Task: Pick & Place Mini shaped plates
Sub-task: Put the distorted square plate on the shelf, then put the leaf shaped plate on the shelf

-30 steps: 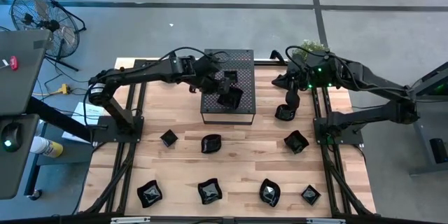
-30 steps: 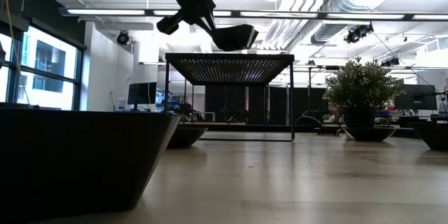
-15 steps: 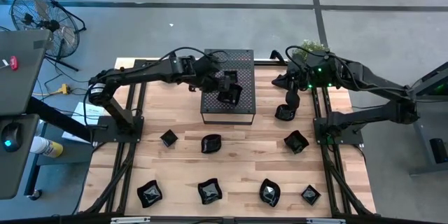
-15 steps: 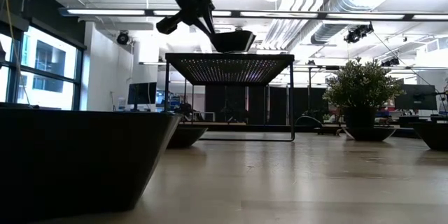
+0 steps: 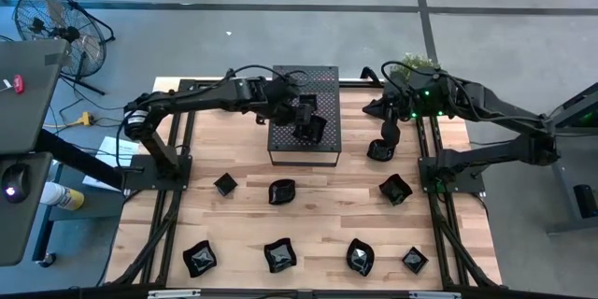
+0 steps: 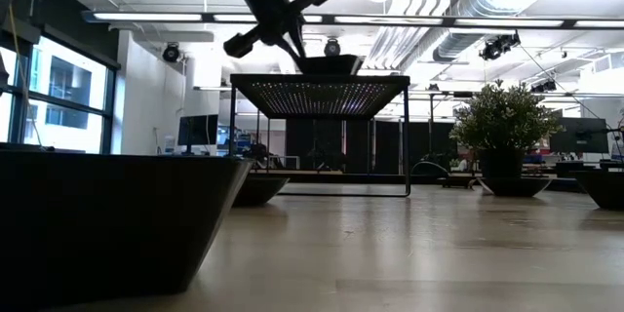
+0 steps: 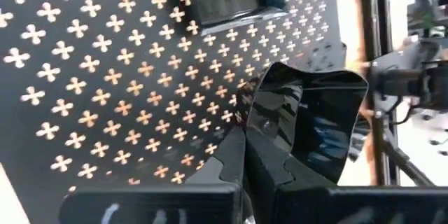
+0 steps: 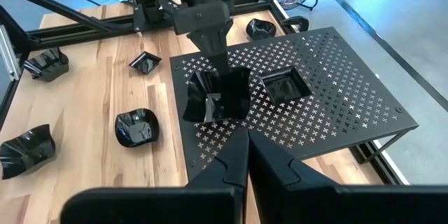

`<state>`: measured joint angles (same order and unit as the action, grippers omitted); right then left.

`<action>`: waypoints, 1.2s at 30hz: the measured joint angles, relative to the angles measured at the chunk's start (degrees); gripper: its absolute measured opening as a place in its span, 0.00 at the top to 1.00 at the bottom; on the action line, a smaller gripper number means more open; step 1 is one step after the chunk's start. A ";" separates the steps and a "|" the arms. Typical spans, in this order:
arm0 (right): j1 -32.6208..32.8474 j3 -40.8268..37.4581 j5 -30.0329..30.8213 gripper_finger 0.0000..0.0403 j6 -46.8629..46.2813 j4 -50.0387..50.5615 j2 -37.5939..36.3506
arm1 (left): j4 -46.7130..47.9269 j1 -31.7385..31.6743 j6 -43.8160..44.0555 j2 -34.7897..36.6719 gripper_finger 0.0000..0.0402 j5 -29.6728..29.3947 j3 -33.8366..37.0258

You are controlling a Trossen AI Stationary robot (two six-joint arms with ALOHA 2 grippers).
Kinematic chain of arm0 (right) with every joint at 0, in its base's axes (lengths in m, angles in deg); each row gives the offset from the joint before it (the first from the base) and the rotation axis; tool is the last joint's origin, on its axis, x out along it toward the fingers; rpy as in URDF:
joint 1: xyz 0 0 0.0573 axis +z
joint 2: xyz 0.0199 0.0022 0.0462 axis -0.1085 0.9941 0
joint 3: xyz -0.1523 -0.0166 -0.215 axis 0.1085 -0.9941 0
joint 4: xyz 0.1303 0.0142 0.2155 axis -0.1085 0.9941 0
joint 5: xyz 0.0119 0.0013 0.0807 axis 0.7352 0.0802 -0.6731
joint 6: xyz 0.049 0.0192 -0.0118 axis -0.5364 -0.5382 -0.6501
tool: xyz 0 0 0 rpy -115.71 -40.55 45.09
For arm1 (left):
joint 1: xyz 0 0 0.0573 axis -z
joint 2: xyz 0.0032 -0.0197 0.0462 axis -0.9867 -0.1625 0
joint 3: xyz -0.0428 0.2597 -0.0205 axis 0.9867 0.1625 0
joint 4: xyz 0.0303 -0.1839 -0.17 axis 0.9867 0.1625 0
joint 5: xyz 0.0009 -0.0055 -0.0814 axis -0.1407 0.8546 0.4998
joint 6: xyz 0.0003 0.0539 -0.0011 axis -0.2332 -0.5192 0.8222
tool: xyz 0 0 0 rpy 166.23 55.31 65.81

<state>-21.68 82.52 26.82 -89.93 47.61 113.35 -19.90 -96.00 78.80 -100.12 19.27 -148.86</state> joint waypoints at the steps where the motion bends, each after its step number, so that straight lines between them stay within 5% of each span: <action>1: 0.01 0.00 -0.01 0.99 0.00 -0.02 0.00 | -0.21 0.00 -0.01 0.00 0.99 -0.04 -0.02; 20: 0.01 0.00 -0.10 0.99 -0.48 -0.04 0.00 | 0.77 -0.04 -5.20 0.02 0.88 -0.17 -0.06; 36: 0.00 0.00 -0.10 0.99 -1.27 -0.14 0.00 | 1.20 -0.57 -11.28 2.81 0.99 1.49 -0.19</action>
<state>-21.68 82.52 26.71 -91.20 47.47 113.35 -18.69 -96.57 67.52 -97.32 20.77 -149.05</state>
